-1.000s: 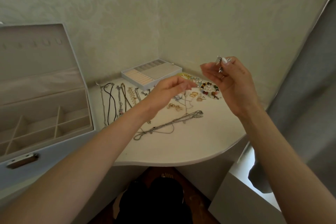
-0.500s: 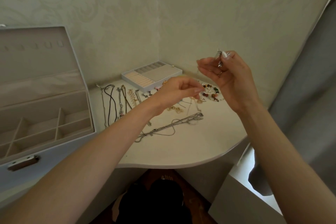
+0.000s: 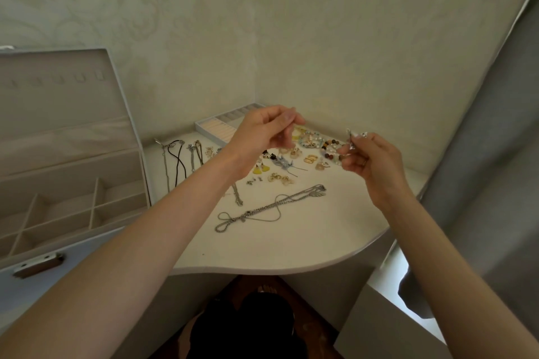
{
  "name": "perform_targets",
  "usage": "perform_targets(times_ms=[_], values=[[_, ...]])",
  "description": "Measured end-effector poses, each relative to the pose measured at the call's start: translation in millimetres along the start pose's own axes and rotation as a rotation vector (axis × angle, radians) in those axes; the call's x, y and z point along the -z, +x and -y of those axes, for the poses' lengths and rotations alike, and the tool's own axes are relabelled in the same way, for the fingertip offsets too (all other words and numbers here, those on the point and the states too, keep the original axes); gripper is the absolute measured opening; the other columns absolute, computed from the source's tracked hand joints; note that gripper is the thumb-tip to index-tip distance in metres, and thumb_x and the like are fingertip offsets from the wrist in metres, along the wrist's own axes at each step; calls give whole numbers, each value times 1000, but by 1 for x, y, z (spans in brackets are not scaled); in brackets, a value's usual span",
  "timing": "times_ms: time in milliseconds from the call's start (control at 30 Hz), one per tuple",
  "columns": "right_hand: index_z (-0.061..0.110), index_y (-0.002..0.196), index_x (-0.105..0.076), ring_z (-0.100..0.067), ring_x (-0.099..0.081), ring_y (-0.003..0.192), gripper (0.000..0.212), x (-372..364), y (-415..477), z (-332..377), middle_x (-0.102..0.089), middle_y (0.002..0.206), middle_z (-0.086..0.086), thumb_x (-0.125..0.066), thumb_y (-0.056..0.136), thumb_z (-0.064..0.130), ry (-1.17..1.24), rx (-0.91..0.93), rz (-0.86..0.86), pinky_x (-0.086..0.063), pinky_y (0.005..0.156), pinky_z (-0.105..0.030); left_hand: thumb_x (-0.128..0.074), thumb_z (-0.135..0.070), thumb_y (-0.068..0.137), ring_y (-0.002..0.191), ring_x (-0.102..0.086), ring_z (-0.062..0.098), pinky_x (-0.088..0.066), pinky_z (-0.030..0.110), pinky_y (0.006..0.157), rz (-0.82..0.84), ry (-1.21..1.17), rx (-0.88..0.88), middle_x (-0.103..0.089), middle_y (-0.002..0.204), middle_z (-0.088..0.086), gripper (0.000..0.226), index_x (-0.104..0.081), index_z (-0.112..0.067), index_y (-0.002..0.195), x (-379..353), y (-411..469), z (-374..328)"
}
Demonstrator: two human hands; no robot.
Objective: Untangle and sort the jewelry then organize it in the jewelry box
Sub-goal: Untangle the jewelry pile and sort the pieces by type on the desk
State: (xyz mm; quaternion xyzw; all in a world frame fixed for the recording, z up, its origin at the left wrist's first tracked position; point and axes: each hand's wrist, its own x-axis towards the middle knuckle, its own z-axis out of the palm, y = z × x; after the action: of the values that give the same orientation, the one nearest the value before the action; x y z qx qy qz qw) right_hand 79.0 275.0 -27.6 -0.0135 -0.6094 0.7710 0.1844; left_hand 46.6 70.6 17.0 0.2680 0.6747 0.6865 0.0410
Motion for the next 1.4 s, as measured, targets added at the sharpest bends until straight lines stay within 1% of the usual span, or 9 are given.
perform_targets(times_ms=[100, 267, 433, 633, 800, 967, 1167, 1300, 1400], values=[[9, 81, -55, -10, -56, 49, 14, 7, -2, -7, -68, 64, -3, -54, 94, 11, 20, -43, 4, -50, 52, -22, -50, -19, 95, 49, -42, 7, -42, 22, 53, -37, 125, 44, -49, 61, -4, 21, -67, -8, 88, 6, -20, 4], [8, 78, -54, -11, -54, 49, 17, 28, -6, -17, -64, 66, -3, -49, 94, 6, 88, -92, -6, -46, 48, -21, -53, -16, 94, 44, -37, 4, -31, 13, 44, -105, 264, 138, -54, 57, -5, 20, -70, -11, 86, 19, -64, 16], [6, 73, -60, -9, -48, 49, 16, 47, -10, -21, -52, 65, -5, -57, 89, 3, -49, -96, -11, -40, 45, -17, -56, -14, 91, 41, -37, 3, -33, 12, 43, -117, 361, 201, -63, 60, -2, 16, -72, -13, 86, 34, -102, 24], [13, 84, -70, -11, -46, 47, 15, 61, -12, -24, -56, 65, -12, -67, 83, -1, -410, -84, 1, -39, 43, -14, -59, -6, 88, 44, -48, 4, -39, 14, 45, -117, 493, 211, -71, 68, 0, 18, -73, -16, 84, 49, -126, 29], [12, 82, -73, 5, -47, 39, 10, 67, -6, -25, -58, 46, 15, -72, 80, 2, -685, -94, -9, -34, 42, -5, -65, -9, 85, 45, -54, 5, -45, 18, 47, -96, 548, 247, -69, 64, 2, 11, -71, -12, 76, 51, -133, 35], [11, 85, -74, 4, -51, 42, 6, 74, 1, -27, -60, 53, 10, -72, 80, 7, -820, -99, -21, -35, 45, -7, -69, -9, 82, 49, -58, 4, -47, 17, 48, -125, 603, 254, -68, 62, -2, 10, -71, -16, 75, 52, -135, 38], [16, 79, -73, -6, -43, 54, 6, 84, 4, -31, -53, 41, 24, -76, 78, 12, -883, -70, -41, -32, 57, -19, -71, -15, 81, 49, -58, 4, -48, 17, 48, -155, 810, 216, -62, 55, -7, 6, -70, -17, 75, 51, -141, 38], [22, 71, -71, -6, -44, 56, 13, 84, 4, -31, -56, 45, 19, -78, 76, 13, -846, -68, -45, -33, 57, -21, -72, -15, 81, 56, -59, 5, -45, 12, 50, -151, 895, 190, -61, 65, -9, 5, -69, -18, 77, 52, -143, 37], [27, 66, -68, -7, -45, 58, 20, 86, 7, -32, -60, 59, 9, -79, 75, 14, -851, -61, -61, -34, 58, -22, -72, -17, 81, 57, -56, 6, -40, 10, 54, -155, 981, 161, -56, 72, -12, 11, -65, -22, 74, 52, -143, 36]])
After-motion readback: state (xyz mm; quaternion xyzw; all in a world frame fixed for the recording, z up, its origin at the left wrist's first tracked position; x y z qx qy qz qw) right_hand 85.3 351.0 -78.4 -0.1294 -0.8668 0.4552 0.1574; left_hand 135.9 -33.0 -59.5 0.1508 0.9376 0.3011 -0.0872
